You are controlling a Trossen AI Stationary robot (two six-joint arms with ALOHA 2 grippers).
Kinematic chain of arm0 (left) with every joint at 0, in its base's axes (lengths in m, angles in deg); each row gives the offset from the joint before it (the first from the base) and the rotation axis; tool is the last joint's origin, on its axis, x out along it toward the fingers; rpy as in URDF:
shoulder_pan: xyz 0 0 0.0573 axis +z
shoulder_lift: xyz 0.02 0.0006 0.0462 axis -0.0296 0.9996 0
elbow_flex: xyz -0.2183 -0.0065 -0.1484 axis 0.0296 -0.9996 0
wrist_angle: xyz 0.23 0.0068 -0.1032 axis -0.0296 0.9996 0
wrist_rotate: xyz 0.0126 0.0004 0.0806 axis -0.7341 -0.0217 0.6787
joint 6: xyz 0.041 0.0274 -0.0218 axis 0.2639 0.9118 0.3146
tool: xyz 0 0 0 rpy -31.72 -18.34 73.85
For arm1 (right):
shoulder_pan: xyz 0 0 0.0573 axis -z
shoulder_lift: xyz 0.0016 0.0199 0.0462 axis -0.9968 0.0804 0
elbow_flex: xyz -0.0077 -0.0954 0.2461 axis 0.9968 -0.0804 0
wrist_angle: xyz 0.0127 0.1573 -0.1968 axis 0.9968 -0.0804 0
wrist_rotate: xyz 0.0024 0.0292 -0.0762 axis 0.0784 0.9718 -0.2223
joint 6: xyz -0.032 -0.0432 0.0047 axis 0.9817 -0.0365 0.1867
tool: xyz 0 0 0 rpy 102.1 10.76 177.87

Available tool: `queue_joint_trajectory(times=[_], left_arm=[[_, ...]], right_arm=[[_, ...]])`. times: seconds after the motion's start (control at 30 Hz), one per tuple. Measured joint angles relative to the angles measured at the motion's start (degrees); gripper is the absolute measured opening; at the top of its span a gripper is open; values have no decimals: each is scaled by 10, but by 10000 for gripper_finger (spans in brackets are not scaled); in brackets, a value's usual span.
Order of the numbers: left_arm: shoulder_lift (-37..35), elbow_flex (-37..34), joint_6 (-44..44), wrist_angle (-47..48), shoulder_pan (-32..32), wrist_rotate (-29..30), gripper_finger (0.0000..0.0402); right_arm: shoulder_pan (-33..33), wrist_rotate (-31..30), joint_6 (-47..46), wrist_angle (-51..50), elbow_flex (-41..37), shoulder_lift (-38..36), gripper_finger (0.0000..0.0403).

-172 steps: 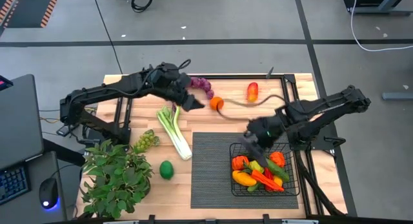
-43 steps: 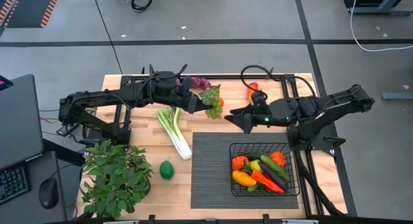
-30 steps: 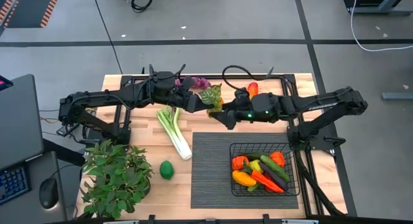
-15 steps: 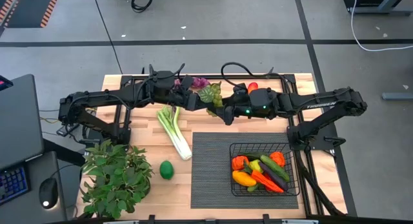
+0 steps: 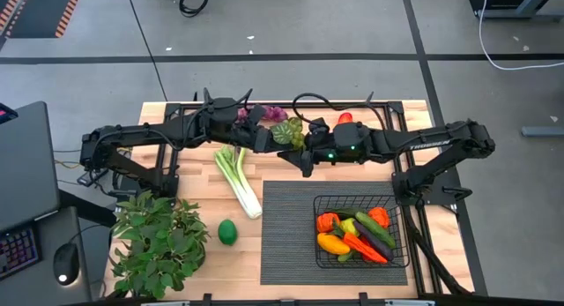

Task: Build produce basket
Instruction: Put the grapes into the wire basket

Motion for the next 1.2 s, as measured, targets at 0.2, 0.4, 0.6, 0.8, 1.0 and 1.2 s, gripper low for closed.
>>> queue_joint_trajectory(times=[0.2, 0.4, 0.6, 0.8, 1.0, 1.2], left_arm=[[0, 0, 13, 6, 1, 10, 104], [-5, 0, 67, 46, 3, 29, 136], [-30, 0, 188, 80, 25, -28, 185], [-73, 0, 254, 245, 50, -44, 198], [-92, 0, 275, 357, 48, -42, 191], [-87, 0, 328, 459, -4, 44, 197]], right_arm=[[-1, 2, 29, -28, 0, -26, 193], [-1, -2, 37, -95, -1, -46, 141], [-11, 3, 16, -162, -1, -54, 128], [-42, 104, -85, -300, -1, -82, 127], [-126, 207, -233, -482, 0, -108, 126], [-227, 222, -338, -572, 0, -101, 127]])
